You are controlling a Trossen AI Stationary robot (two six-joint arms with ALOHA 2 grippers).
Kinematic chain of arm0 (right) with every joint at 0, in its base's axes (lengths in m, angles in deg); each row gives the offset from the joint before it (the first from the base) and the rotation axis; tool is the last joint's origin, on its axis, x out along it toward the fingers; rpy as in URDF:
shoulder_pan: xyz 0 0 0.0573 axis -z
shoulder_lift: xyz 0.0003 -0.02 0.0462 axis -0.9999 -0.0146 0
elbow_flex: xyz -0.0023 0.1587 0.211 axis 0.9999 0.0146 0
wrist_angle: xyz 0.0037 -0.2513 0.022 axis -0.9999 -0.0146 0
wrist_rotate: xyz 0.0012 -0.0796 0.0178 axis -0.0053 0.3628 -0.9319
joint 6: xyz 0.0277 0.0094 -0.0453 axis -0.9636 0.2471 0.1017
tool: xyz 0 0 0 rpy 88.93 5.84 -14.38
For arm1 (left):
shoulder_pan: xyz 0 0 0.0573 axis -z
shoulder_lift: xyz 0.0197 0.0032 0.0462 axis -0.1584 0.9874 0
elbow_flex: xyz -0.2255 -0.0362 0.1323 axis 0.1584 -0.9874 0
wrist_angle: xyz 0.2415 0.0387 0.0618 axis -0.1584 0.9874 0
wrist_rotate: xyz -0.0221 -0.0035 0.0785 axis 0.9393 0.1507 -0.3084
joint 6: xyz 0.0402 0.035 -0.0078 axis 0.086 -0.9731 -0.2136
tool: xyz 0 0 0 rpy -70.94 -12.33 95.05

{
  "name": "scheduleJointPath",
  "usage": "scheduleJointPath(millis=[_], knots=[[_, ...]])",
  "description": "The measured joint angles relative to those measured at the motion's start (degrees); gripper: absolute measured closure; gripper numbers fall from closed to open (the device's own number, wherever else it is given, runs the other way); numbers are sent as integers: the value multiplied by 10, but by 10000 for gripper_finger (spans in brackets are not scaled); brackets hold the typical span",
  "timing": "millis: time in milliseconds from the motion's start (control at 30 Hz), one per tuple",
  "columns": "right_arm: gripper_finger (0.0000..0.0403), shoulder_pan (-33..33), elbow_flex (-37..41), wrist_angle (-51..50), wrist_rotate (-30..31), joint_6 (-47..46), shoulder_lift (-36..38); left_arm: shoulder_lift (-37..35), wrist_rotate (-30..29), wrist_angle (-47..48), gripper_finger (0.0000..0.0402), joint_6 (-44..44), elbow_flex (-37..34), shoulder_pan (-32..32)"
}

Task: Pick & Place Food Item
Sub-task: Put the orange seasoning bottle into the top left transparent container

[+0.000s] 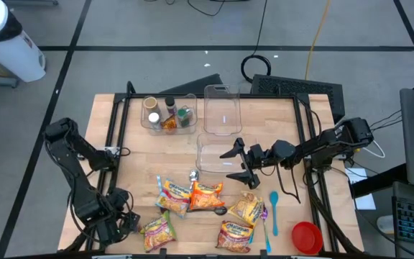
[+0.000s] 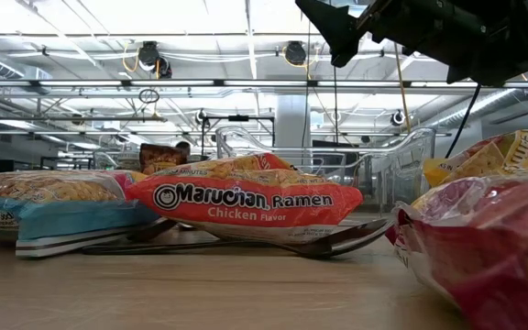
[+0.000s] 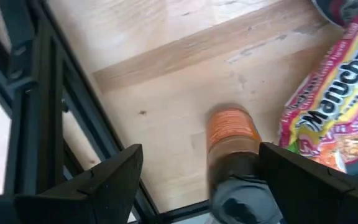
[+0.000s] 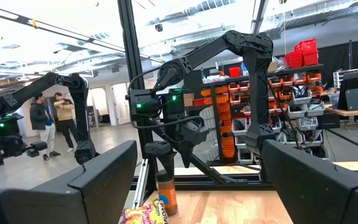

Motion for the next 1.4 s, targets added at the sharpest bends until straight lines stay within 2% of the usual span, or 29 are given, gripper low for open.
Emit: scheduleJointPath(millis=[400, 533, 700, 900, 1200, 1300, 1400], knots=[[62, 0, 0, 0, 0, 0, 0, -1, -15, -5, 78, -70, 0, -37], [62, 0, 0, 0, 0, 0, 0, -1, -15, -42, 78, -80, 0, -40], [62, 0, 0, 0, 0, 0, 0, -1, -15, -90, 78, -72, 0, -36], [62, 0, 0, 0, -2, 0, 0, 12, 13, -91, 78, -39, 0, -28], [62, 0, 0, 0, -14, 0, 0, 40, 19, -109, 79, -34, 0, -17], [62, 0, 0, 0, -13, 0, 0, 42, 21, -109, 99, -35, 0, -13], [62, 0, 0, 0, -13, 0, 0, 42, 19, -109, 145, -43, 0, -13]])
